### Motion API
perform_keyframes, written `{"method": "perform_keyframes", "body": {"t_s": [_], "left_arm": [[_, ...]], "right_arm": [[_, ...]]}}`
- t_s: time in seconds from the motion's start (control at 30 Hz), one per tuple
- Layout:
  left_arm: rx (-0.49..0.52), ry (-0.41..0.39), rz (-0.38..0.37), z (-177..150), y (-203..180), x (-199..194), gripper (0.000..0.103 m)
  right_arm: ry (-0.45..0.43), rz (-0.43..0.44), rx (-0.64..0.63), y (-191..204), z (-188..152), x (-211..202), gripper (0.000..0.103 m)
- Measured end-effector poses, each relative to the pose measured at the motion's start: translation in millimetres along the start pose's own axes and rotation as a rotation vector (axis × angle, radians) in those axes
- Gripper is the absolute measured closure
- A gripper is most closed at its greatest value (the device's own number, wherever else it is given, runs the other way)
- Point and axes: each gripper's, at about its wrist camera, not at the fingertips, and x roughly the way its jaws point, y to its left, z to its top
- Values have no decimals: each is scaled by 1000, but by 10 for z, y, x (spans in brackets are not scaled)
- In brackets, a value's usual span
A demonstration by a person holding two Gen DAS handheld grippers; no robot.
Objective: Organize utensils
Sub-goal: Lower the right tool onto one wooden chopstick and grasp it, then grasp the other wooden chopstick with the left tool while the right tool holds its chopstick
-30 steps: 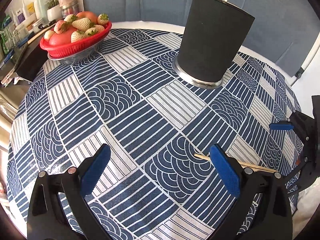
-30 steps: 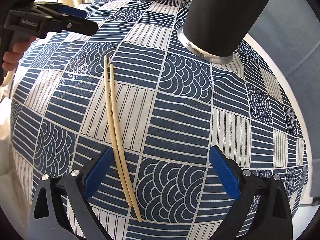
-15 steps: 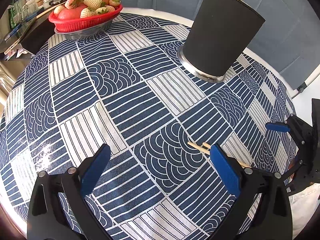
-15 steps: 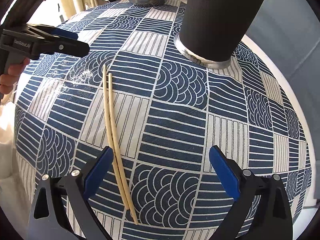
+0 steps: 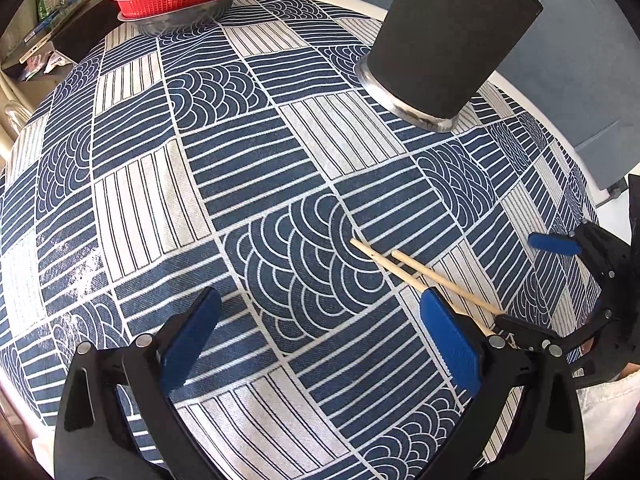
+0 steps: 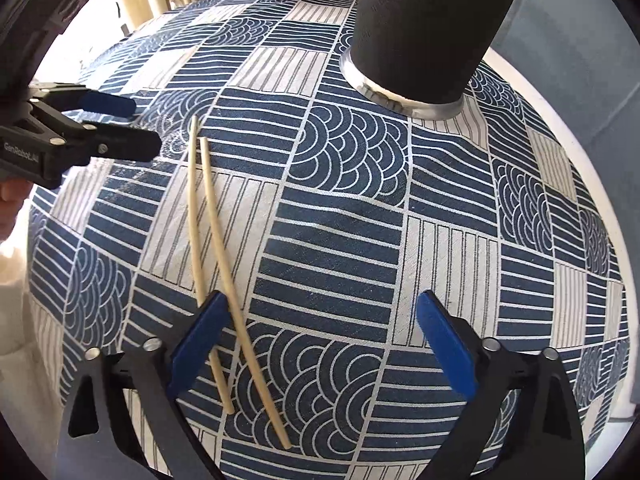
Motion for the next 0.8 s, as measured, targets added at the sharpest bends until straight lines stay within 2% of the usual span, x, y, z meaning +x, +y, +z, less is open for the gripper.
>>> {"method": "perform_keyframes", "body": {"t_s": [0.03, 0.07, 0.13, 0.2, 0.3, 0.43, 0.5, 0.67, 0.8], "left_arm": [[-1, 4, 13, -11, -36, 9, 6], [-2, 8, 24, -25, -72, 17, 6], [-9, 10, 41, -47, -135, 27, 6], [-28, 14, 55, -55, -178, 42, 6], [-49, 24, 96, -70, -266, 75, 6], [-62, 47, 178, -123, -419, 129, 6], [-31, 56, 223, -149, -530, 173, 5], [-52, 80, 227, -171, -711, 208, 5], [-165, 118, 175, -114, -650, 171, 6]], "right_arm": [[-17, 3, 9, -31, -23, -17, 46], [-25, 3, 15, -47, -53, -37, 52], [-46, 0, 29, -77, -86, -68, 89], [-61, -33, 52, -120, -141, -77, 94], [-99, -59, 103, -228, -230, -87, 96], [-161, -30, 189, -291, -351, -164, 96], [-186, -19, 206, -358, -415, -209, 96], [-244, -15, 238, -407, -464, -221, 96], [-245, -26, 247, -424, -524, -245, 96]]}}
